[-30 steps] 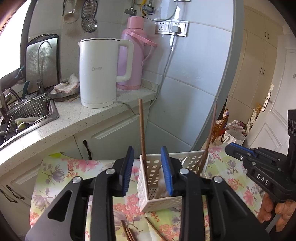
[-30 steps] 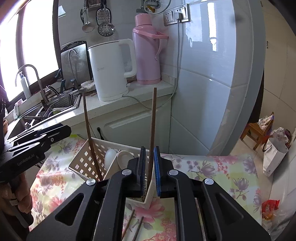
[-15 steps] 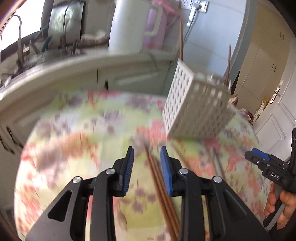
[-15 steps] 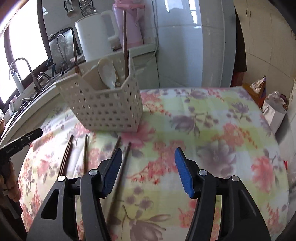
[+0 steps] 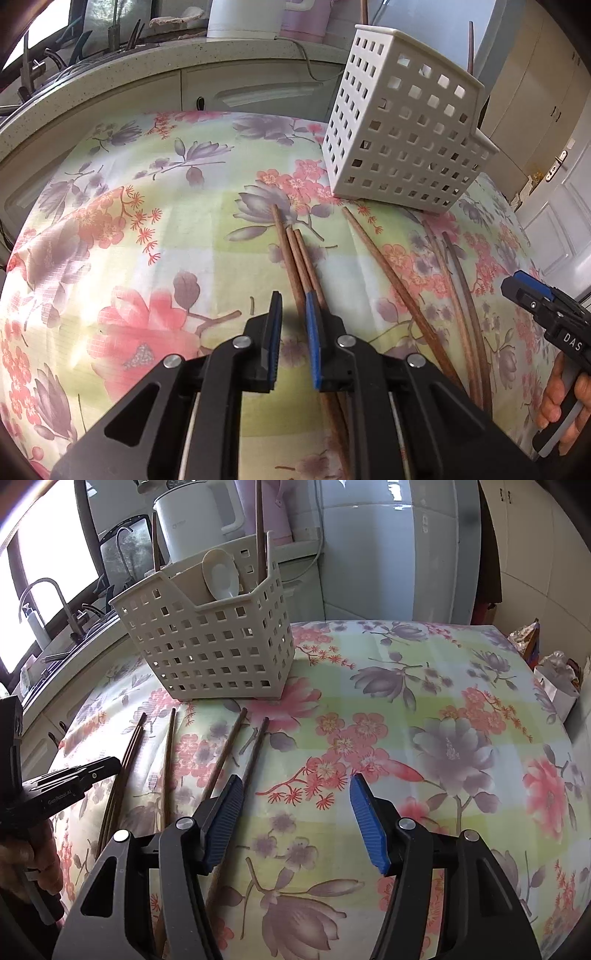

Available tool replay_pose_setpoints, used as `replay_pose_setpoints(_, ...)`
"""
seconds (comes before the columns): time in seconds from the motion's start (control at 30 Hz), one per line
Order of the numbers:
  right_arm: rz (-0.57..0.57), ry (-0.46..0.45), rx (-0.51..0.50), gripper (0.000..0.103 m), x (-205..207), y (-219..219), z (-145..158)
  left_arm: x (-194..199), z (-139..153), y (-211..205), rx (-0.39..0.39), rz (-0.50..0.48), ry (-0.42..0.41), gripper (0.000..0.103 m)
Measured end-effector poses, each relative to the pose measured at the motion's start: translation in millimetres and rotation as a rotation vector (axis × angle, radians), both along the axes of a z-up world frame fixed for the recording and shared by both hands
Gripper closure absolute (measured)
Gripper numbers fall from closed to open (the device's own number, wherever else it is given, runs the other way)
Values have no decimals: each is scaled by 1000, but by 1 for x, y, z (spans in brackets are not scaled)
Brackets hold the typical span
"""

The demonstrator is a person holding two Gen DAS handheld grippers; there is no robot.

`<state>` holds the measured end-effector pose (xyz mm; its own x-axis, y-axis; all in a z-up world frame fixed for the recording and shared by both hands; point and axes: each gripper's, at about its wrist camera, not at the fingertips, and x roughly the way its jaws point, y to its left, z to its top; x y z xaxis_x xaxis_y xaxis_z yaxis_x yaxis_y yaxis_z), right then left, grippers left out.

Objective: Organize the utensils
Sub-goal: 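Lower the left tool onto a brown chopstick while the right tool grasps another chopstick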

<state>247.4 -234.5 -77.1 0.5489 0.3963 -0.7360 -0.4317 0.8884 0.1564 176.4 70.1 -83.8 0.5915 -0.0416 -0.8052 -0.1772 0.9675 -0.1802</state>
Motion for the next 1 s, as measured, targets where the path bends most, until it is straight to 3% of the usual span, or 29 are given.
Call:
replay_pose_setpoints(0.17, 3, -7, -13, 46, -1, 2, 0, 5, -1, -2, 32, 1, 17, 90)
replay_pose_setpoints(0.3, 4, -7, -24, 46, -2, 4, -1, 8, -1, -12, 132, -18, 26, 94)
replay_pose_setpoints(0.67, 38, 12, -71, 46, -4, 25, -10, 1, 1, 10, 161, 26, 39, 96)
replay_pose_setpoints(1.0, 54, -3, -166, 66, -2, 46, -21, -2, -1, 13, 173, 30, 36, 95)
